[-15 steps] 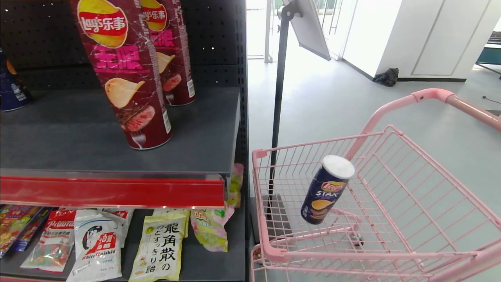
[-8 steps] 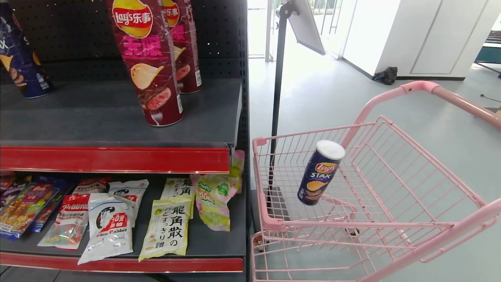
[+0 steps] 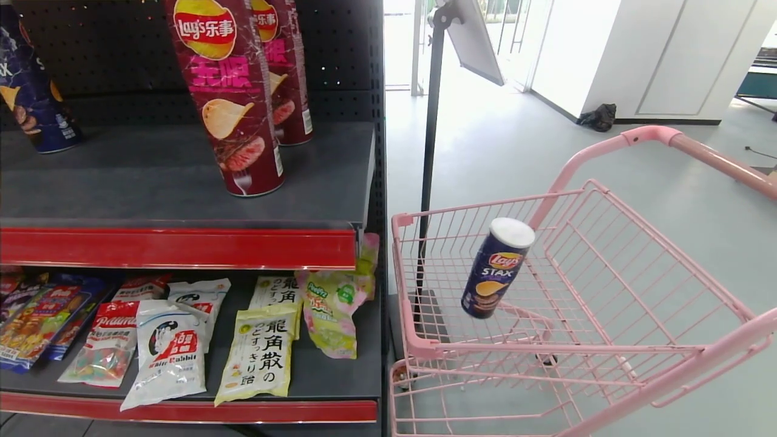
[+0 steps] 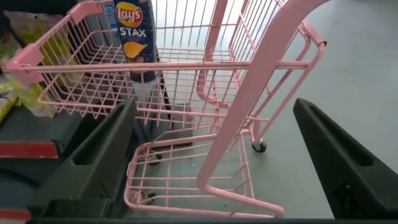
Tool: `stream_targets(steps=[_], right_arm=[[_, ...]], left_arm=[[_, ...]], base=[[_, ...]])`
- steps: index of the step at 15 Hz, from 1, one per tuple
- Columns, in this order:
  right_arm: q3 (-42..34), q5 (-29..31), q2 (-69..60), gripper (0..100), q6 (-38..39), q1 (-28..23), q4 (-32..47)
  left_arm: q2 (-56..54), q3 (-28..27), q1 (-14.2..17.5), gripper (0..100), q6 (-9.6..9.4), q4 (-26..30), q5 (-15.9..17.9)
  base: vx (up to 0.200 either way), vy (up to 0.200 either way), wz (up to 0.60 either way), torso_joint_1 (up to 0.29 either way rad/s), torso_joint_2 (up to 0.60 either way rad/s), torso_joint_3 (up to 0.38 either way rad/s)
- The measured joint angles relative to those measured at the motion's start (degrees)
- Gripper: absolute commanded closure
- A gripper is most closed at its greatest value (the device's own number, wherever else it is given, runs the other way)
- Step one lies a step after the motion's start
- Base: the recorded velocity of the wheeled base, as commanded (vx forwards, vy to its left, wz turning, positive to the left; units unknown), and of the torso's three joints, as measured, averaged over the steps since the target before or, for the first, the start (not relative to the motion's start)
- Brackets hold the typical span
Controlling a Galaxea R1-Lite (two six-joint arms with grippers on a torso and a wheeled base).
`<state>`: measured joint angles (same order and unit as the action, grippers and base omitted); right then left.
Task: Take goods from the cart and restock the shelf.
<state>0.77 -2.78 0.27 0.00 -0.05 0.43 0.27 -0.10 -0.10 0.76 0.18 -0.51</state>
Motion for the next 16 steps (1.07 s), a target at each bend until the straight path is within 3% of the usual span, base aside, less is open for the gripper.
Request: stream_targets(steps=[4, 9, 12, 14, 16], right_arm=[[12.29, -3.1, 9.02, 0, -0.49, 1.43, -3.82], [30.62, -10.65, 42.16, 0, -0.18, 5.01, -16.13], [37.44, -22.92, 61.42, 0, -3.39, 3.96, -27.05], [40.22, -35.01, 72.89, 0, -12.67, -0.17, -30.45], [41.76, -42.98, 82.14, 0, -19.79, -4.22, -31.77]], left_arm=[[0.0, 0.0, 0.0, 0, 0.0, 0.0, 0.0], [0.0, 0.0, 0.02, 0, 0.0, 0.0, 0.02], [0.0, 0.0, 0.0, 0, 0.02, 0.0, 0.0], [0.0, 0.0, 0.0, 0, 0.0, 0.0, 0.0], [0.0, 0.0, 0.0, 0, 0.0, 0.0, 0.0]], base=[[0.0, 0.0, 0.0, 0.0, 0.0, 0.0], [0.0, 0.0, 0.0, 0.0, 0.0, 0.0], [0.0, 0.0, 0.0, 0.0, 0.0, 0.0], [0.0, 0.0, 0.0, 0.0, 0.0, 0.0], [0.0, 0.0, 0.0, 0.0, 0.0, 0.0]])
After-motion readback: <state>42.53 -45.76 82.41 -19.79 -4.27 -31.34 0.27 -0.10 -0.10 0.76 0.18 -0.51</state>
